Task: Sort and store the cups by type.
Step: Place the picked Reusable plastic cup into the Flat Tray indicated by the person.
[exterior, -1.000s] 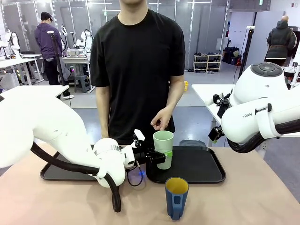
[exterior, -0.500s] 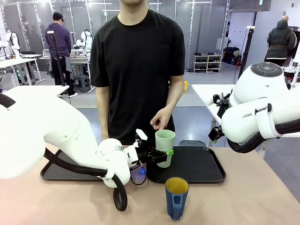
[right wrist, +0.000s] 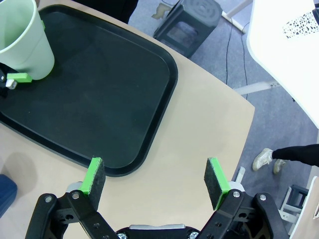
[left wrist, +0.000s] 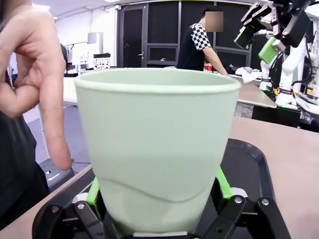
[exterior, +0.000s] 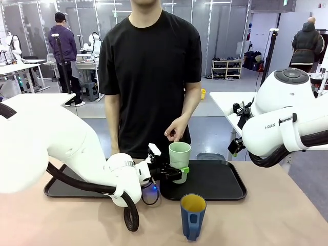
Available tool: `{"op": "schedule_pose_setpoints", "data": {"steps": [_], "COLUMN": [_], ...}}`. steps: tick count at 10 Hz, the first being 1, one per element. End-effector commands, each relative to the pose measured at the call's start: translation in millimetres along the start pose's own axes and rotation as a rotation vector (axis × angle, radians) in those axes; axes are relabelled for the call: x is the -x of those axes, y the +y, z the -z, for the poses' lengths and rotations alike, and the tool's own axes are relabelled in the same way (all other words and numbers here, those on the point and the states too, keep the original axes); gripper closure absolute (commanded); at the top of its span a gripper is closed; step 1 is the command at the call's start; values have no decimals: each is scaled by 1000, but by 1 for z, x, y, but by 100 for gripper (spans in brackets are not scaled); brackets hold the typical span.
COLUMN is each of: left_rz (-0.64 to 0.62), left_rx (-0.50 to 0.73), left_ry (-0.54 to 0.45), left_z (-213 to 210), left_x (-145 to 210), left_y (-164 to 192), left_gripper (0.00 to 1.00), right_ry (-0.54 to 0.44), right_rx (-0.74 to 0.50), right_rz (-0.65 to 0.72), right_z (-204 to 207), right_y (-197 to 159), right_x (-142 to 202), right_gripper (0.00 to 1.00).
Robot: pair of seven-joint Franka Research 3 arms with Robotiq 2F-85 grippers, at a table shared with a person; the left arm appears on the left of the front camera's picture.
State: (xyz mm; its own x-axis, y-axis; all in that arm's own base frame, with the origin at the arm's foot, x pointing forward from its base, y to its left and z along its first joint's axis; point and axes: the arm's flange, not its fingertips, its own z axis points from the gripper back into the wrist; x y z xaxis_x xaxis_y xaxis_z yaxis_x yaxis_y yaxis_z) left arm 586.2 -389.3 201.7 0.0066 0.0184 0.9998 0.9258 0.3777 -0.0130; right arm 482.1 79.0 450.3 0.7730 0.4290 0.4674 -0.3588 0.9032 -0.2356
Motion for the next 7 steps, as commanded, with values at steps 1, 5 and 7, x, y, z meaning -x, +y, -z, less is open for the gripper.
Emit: {"op": "schedule_pose_setpoints", "data": {"steps": [1, 5, 7], "left_rz": [56, 80, 88], "left_rx": [-1, -9, -6], "left_ry": [-1, 40, 70], "left_z": [-13, -28, -40], "left_x": [0, -7, -15], "left_y": [-10, -11, -16], "left_gripper": [0, 0, 0], "right_ry": [0, 0, 0], "right_rx": [1, 1, 1], "right_rz": [-2, -2, -2], "right_z": [0, 0, 0], "right_y": [-1, -1, -1], "right_x": [0, 0, 0], "right_gripper": [0, 0, 0]}}
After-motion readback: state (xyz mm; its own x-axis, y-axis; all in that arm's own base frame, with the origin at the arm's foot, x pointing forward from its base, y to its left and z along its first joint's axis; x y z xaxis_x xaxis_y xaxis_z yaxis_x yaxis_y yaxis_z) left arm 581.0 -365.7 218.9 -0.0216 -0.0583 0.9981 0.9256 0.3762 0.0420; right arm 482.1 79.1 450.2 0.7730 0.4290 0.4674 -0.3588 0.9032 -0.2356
